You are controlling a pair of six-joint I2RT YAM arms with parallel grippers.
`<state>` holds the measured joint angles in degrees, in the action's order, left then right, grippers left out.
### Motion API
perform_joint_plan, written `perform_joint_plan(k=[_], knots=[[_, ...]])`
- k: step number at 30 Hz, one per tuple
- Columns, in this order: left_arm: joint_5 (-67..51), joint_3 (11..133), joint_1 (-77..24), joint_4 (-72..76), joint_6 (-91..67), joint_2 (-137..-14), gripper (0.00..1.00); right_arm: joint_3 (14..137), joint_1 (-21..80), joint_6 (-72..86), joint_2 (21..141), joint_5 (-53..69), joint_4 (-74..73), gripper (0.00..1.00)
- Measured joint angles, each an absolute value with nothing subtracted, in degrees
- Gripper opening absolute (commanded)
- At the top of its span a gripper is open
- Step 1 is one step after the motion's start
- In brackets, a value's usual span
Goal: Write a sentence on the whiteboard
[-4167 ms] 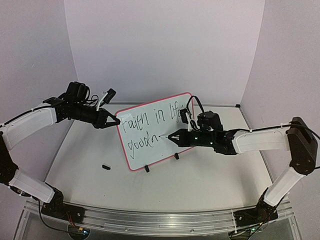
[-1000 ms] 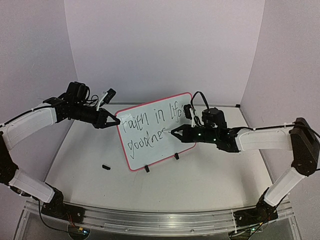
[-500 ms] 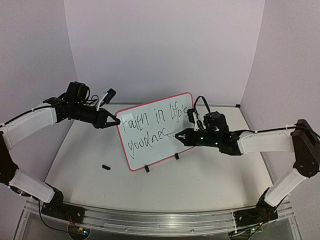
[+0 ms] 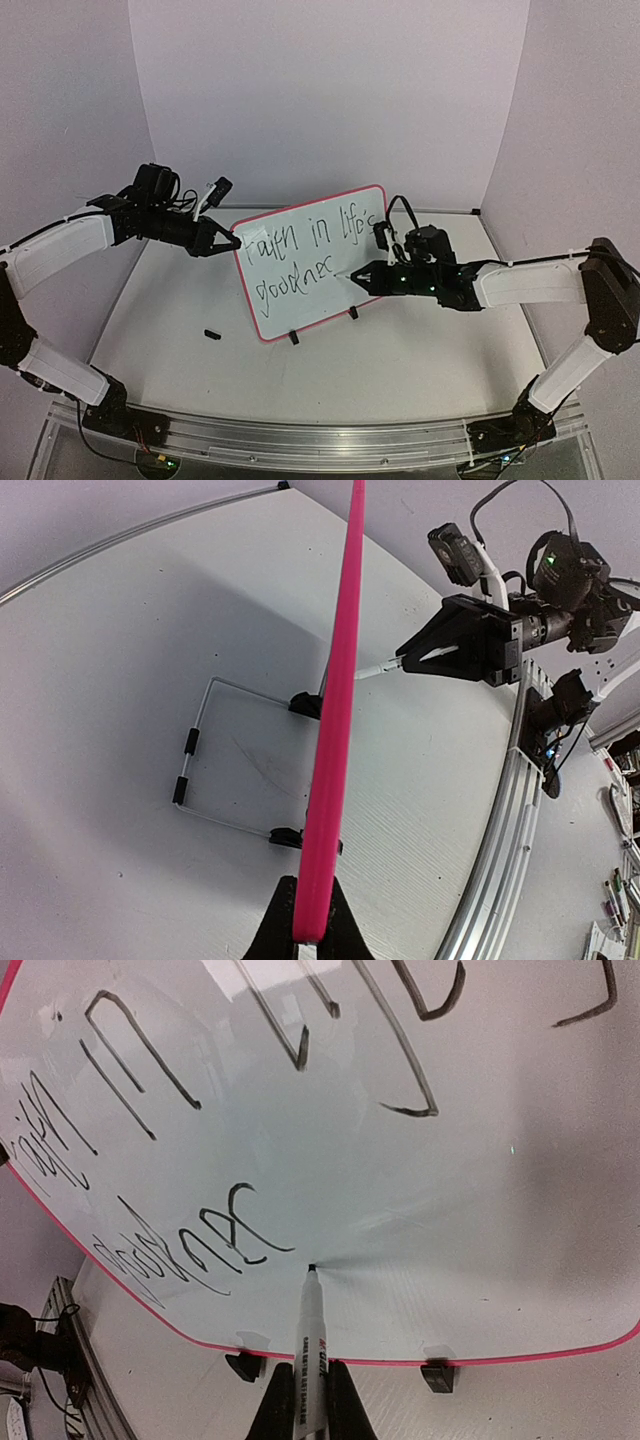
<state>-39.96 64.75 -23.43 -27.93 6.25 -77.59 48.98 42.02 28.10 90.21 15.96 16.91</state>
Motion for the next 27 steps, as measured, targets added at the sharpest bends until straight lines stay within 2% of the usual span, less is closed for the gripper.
perform_joint_plan(k=[15,27], knots=[[-39.94,64.75,-23.40,-27.79,6.04,-77.67,0.00,49.07,42.09,28.35,93.83,21.19,18.31,0.00],[-39.98,64.75,-23.40,-27.77,6.13,-77.67,0.00,46.04,40.67,30.06,83.78,18.66,23.37,0.00]])
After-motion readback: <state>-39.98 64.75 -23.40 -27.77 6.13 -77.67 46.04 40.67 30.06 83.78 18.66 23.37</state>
